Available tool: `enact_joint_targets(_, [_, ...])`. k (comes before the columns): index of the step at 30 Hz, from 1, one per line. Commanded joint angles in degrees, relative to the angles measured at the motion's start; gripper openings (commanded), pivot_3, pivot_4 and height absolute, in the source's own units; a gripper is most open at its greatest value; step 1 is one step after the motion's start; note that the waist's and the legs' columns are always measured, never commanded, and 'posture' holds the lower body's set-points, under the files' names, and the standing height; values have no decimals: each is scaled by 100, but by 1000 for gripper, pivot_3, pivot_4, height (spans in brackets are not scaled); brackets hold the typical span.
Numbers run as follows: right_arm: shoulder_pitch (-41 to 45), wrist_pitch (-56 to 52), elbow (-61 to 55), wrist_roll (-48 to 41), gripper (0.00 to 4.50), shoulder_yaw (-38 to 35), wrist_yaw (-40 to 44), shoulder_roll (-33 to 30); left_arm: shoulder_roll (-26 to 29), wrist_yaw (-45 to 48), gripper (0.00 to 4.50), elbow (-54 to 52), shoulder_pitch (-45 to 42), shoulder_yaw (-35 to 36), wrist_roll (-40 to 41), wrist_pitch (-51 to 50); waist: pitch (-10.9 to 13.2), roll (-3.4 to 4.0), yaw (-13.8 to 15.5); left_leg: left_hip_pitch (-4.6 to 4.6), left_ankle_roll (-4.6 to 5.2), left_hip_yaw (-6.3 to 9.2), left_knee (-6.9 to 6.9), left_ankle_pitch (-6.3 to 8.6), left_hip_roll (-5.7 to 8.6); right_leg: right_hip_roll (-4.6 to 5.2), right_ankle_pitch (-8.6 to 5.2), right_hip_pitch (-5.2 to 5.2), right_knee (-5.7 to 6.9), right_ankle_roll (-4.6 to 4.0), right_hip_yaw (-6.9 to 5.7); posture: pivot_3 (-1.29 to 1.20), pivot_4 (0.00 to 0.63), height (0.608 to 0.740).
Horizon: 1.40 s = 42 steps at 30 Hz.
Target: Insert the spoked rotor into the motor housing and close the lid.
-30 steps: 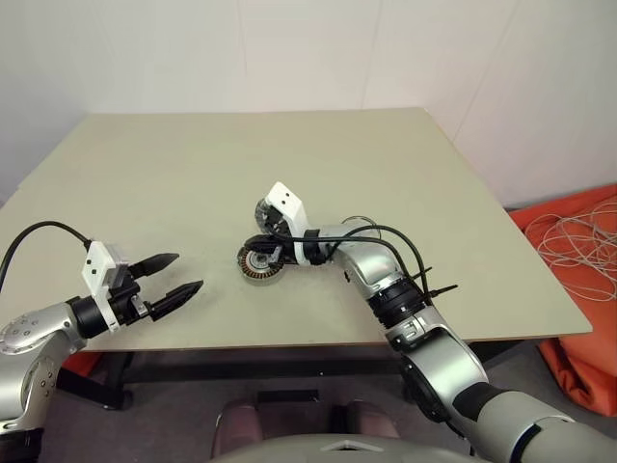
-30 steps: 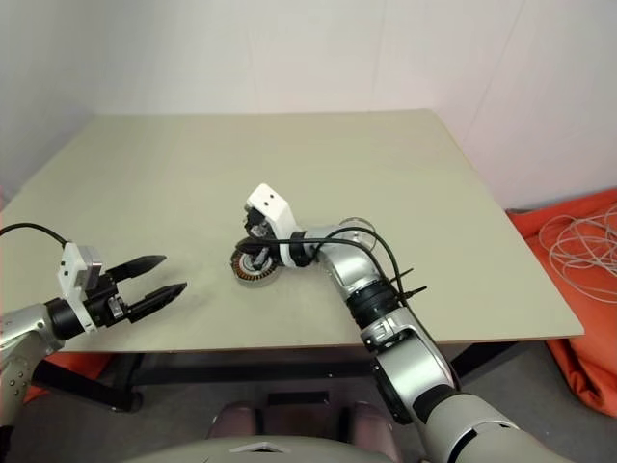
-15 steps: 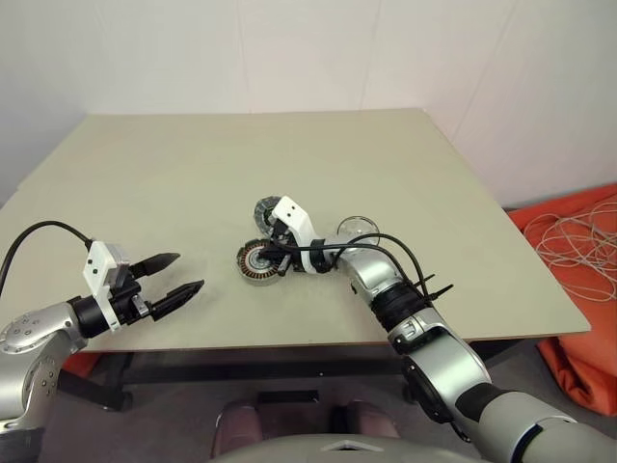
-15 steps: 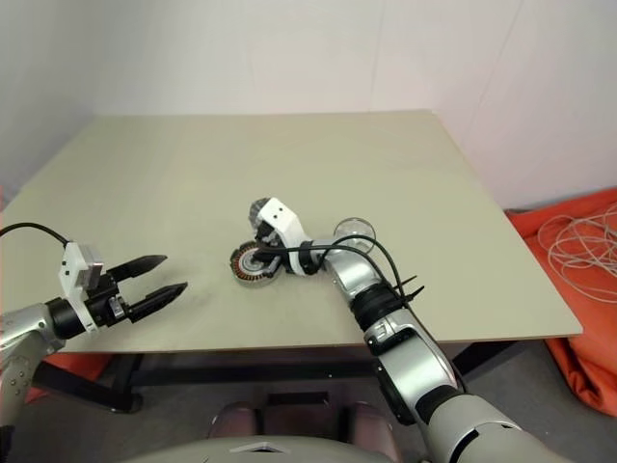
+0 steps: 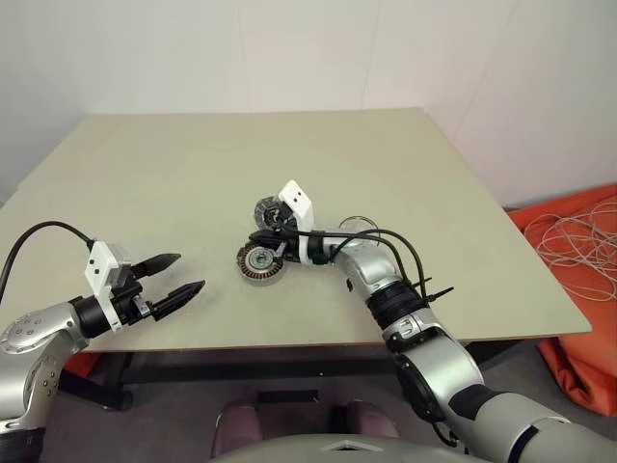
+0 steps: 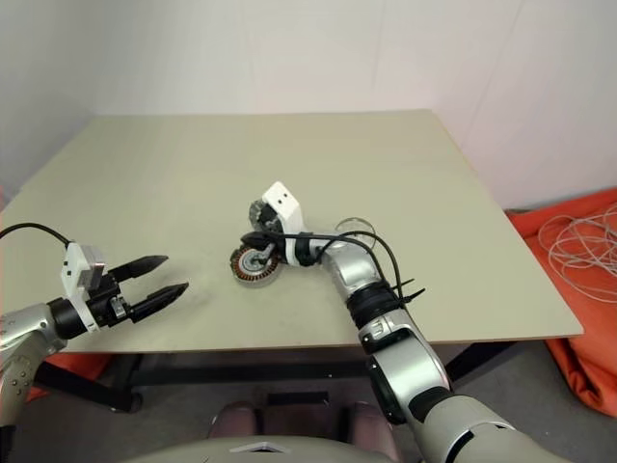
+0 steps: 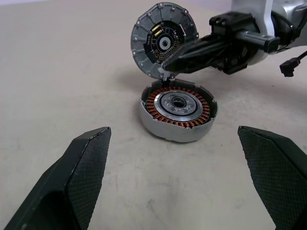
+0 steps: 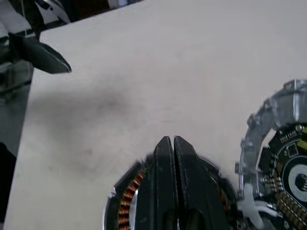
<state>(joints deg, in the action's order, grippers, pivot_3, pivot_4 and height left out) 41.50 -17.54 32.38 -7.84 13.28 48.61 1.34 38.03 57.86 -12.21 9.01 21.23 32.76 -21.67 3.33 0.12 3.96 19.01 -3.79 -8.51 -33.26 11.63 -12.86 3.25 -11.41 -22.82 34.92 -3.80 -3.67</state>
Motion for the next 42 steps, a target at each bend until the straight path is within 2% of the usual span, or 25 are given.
enact_joint_targets(1, [76, 97, -82, 151, 52, 132, 15, -70, 33, -23, 4500, -132, -87, 59, 113, 74, 0, 0, -1, 0, 0, 0, 0, 0, 0, 0, 0, 0, 0, 0, 0, 0, 0, 740])
enact_joint_targets(9, [-76, -7, 551, 760, 52, 592, -147, -343, 38, -30, 4500, -145, -71, 63, 126, 64, -1, 2, -5, -8, -1, 0, -1, -1, 0, 0, -13, 6, 2, 22, 2, 0, 0, 740])
enact_joint_targets(21, [95, 36, -69, 84, 52, -27, -6, -86, 41, -31, 4500, -123, -126, 38, 122, 76, -1, -1, -2, -17, -2, 0, -2, -1, 0, -1, -17, 13, 4, 29, 4, 0, 0, 740])
enact_joint_targets(28, [-63, 78, -207, 193, 52, 195, 210, -105, 27, -46, 4500, -113, -161, 22, 115, 71, -1, -1, -3, 3, -1, 0, 1, 0, 0, -1, 0, -7, 2, -1, 3, 0, 0, 740])
enact_joint_targets(35, [-110, 93, 384, 626, 52, 561, 107, -216, 31, -63, 4500, -158, -94, 60, 142, 54, -1, -1, -5, 1, -1, 0, 0, -1, 0, -1, -9, -5, 2, 15, 3, 0, 0, 740])
enact_joint_targets(38, [-33, 114, 528, 641, 52, 484, -21, -188, 46, -68, 4500, -170, -63, 94, 164, 46, -1, -1, -6, -12, -1, 0, 0, -1, -1, -1, -18, 5, 3, 31, 4, 0, 0, 740])
enact_joint_targets(42, [85, 252, 242, 177, 52, 61, 70, -35, 74, -82, 4500, -177, 1, 161, 204, 48, 0, -1, 0, -15, -2, -1, 0, -1, 0, -1, -19, 8, 3, 32, 4, 0, 0, 740])
